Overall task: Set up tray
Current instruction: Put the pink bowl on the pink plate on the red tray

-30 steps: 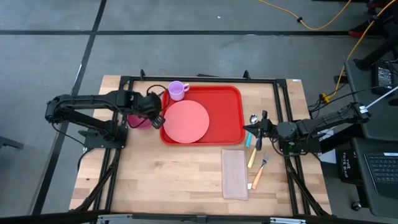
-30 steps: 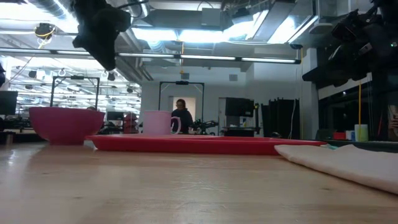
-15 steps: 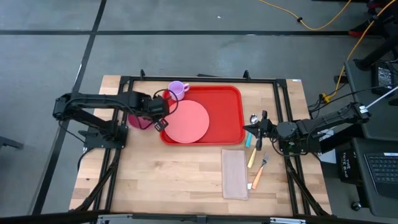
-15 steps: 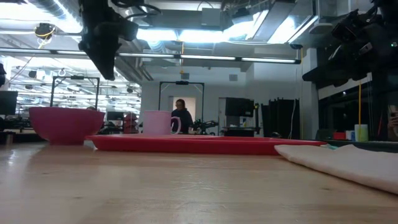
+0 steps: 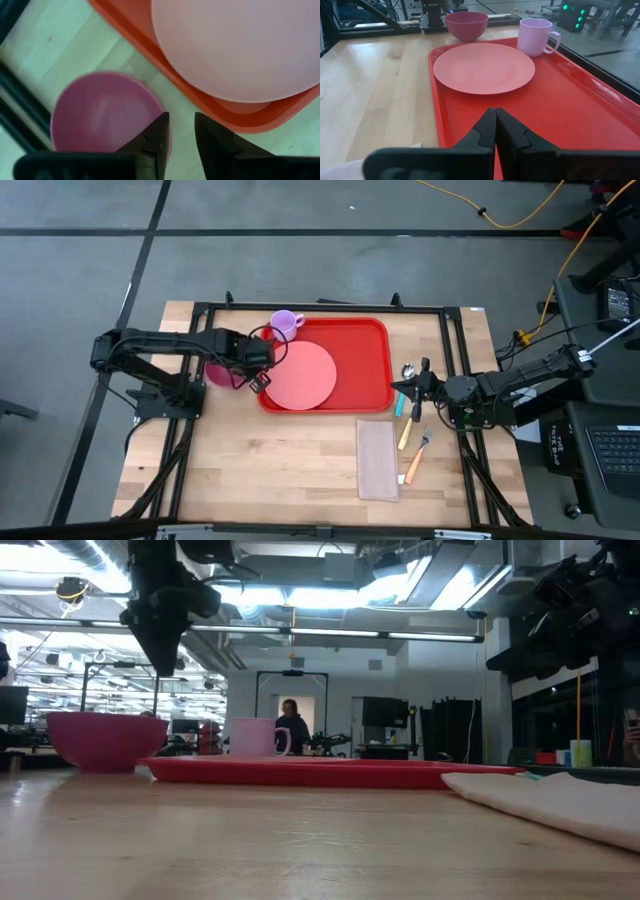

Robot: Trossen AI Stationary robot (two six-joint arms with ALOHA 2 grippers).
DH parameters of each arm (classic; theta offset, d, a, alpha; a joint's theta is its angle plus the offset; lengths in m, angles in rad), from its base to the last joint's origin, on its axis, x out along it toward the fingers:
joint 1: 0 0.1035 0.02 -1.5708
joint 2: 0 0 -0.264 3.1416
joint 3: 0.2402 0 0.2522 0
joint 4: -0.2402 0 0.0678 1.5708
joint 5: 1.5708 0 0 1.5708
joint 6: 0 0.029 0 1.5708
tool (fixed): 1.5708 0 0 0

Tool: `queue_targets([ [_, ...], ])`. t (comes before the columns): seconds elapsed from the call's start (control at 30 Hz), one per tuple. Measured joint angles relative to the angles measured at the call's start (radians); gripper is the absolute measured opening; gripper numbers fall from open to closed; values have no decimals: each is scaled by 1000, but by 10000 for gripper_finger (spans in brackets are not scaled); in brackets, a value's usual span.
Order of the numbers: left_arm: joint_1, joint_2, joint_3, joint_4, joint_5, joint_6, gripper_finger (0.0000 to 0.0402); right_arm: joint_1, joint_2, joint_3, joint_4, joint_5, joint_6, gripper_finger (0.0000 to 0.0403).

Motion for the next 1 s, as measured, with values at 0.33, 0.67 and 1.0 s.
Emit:
queue_targets([
  [0.33,0,1,-10,-42,0,-48,146,0,0,0,0,0,3,9],
  [0.67,7,2,-172,-18,109,-40,157,0,0,0,0,0,3,9],
  [1.0,8,2,-246,92,109,18,157,0,0,0,0,1,5,9],
])
